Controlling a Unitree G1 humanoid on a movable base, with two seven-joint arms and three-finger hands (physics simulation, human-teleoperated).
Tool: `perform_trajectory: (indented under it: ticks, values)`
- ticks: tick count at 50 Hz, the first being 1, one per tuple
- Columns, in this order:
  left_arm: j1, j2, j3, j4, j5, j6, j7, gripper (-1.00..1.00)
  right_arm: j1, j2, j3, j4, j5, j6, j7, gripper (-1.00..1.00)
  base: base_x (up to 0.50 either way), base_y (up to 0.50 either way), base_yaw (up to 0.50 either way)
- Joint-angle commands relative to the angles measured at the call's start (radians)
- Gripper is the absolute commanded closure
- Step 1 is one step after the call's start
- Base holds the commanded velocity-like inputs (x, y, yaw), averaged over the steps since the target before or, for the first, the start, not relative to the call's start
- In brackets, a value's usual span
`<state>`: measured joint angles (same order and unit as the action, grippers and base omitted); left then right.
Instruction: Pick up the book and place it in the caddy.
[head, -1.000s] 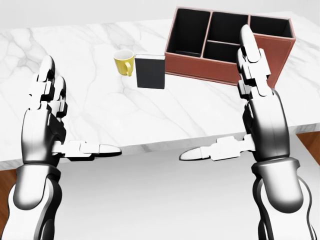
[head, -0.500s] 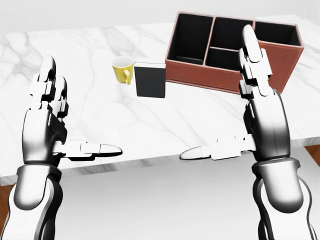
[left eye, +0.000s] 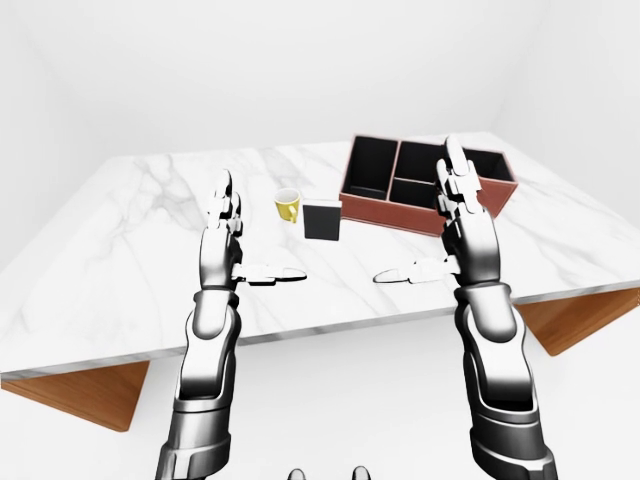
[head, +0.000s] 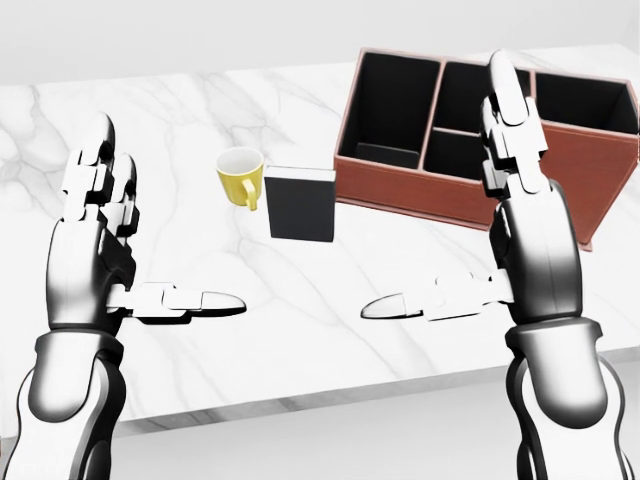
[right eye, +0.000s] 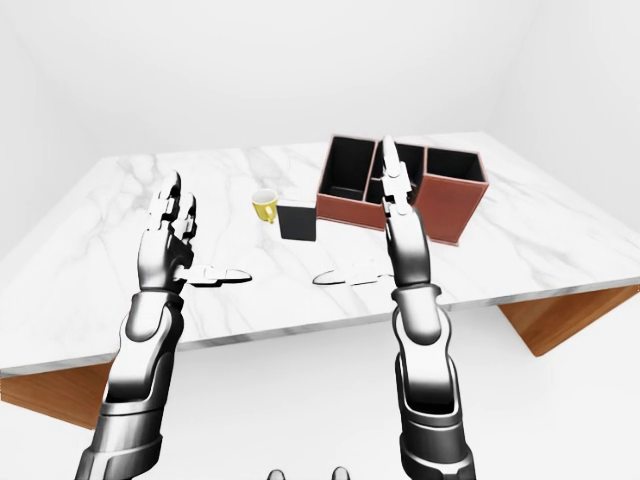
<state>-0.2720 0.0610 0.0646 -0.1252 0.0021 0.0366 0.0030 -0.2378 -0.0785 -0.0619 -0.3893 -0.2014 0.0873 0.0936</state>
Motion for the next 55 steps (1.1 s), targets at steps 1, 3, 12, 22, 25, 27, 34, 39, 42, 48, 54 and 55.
perform_trajectory:
  ticks: [1, 3, 12, 22, 25, 27, 34, 39, 42, 48, 54, 55]
  values:
    - [0.0, 0.0, 0.0, 0.001, 0.002, -0.003, -0.001, -1.0, 0.007, 0.0, -0.001, -0.014, -0.004, 0.0, 0.001, -1.0, 0.39, -0.05, 0.0]
    - [0.001, -0.001, 0.0, -0.002, 0.0, -0.002, -0.001, -1.0, 0.008, 0.0, 0.0, -0.015, -0.005, 0.0, 0.001, -1.0, 0.39, -0.05, 0.0]
    - [-0.001, 0.0, 0.0, 0.002, 0.002, -0.003, 0.001, -1.0, 0.013, 0.005, 0.008, -0.022, -0.012, 0.0, 0.003, -1.0, 0.38, -0.05, 0.0]
    - [-0.004, 0.0, 0.001, 0.006, 0.001, -0.004, 0.003, -1.0, 0.008, 0.008, 0.011, -0.004, -0.017, 0.0, 0.0, -1.0, 0.37, -0.04, 0.0]
    - [-0.005, 0.001, 0.002, 0.007, 0.001, -0.006, 0.003, -1.0, 0.009, 0.009, 0.014, 0.002, -0.018, 0.0, -0.001, -1.0, 0.36, -0.04, 0.0]
    - [-0.005, 0.001, 0.002, 0.007, 0.001, -0.006, 0.003, -1.0, 0.008, 0.01, 0.015, 0.001, -0.019, 0.0, -0.001, -1.0, 0.36, -0.04, 0.0]
    - [-0.005, 0.001, 0.002, 0.006, 0.0, -0.005, 0.004, -1.0, 0.014, 0.011, 0.017, -0.006, -0.022, 0.0, 0.002, -1.0, 0.32, -0.04, 0.0]
    - [-0.004, 0.001, 0.001, 0.005, 0.0, -0.006, 0.003, -1.0, 0.017, 0.011, 0.018, -0.009, -0.024, 0.0, 0.004, -1.0, 0.21, -0.03, 0.0]
    - [-0.004, 0.001, 0.001, 0.005, 0.001, -0.006, 0.004, -1.0, 0.021, 0.011, 0.02, -0.008, -0.028, 0.0, 0.007, -1.0, 0.21, -0.03, 0.0]
    - [-0.005, 0.002, 0.001, 0.005, 0.002, -0.006, 0.004, -1.0, 0.026, 0.014, 0.023, -0.016, -0.031, 0.0, 0.013, -1.0, 0.21, -0.03, 0.0]
    - [-0.005, 0.001, 0.001, 0.011, 0.005, -0.014, 0.004, -1.0, 0.028, 0.017, 0.025, -0.017, -0.033, 0.0, 0.013, -1.0, 0.21, -0.03, 0.0]
    - [-0.005, 0.001, 0.001, 0.01, 0.005, -0.014, 0.004, -1.0, 0.026, 0.017, 0.025, -0.016, -0.034, 0.0, 0.013, -1.0, 0.21, -0.03, 0.0]
